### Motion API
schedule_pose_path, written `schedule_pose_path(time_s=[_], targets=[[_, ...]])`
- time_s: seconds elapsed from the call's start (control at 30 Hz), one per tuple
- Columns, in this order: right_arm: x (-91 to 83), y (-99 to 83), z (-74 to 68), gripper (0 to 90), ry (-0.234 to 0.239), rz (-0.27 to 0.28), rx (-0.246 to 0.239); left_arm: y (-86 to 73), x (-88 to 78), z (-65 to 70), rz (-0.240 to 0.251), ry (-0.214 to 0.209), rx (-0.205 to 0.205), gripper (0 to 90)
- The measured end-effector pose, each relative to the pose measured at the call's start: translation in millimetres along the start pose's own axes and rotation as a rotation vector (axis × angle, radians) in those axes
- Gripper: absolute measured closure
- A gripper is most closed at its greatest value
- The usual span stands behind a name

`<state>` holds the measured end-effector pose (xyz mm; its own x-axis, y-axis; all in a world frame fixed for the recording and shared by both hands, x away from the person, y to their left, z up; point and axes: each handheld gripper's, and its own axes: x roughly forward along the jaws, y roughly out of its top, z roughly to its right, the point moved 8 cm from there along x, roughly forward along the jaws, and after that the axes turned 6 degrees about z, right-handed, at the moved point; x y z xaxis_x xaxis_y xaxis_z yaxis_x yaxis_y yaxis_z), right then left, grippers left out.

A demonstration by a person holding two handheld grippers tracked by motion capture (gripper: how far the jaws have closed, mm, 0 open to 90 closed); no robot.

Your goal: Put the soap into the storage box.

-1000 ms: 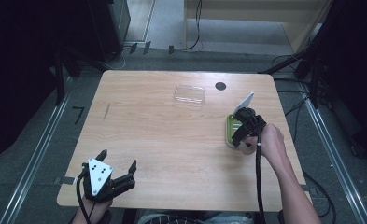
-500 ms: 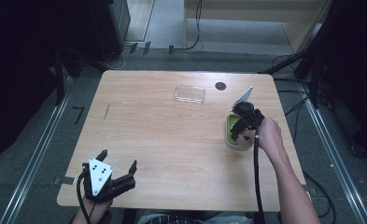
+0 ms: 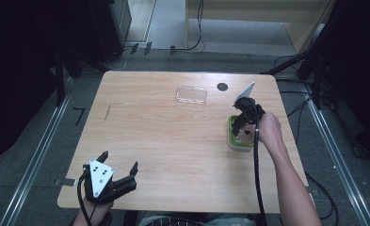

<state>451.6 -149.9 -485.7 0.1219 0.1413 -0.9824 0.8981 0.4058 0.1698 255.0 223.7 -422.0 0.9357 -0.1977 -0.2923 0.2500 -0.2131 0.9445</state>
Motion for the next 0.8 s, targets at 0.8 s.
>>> schedule_pose_path(time_s=[0.8], targets=[[20.8,13.8,13.5,33.5,-0.007,-0.018,0.054,0.3,-0.6,0.6,0.005,-0.001,0.009,9.7]])
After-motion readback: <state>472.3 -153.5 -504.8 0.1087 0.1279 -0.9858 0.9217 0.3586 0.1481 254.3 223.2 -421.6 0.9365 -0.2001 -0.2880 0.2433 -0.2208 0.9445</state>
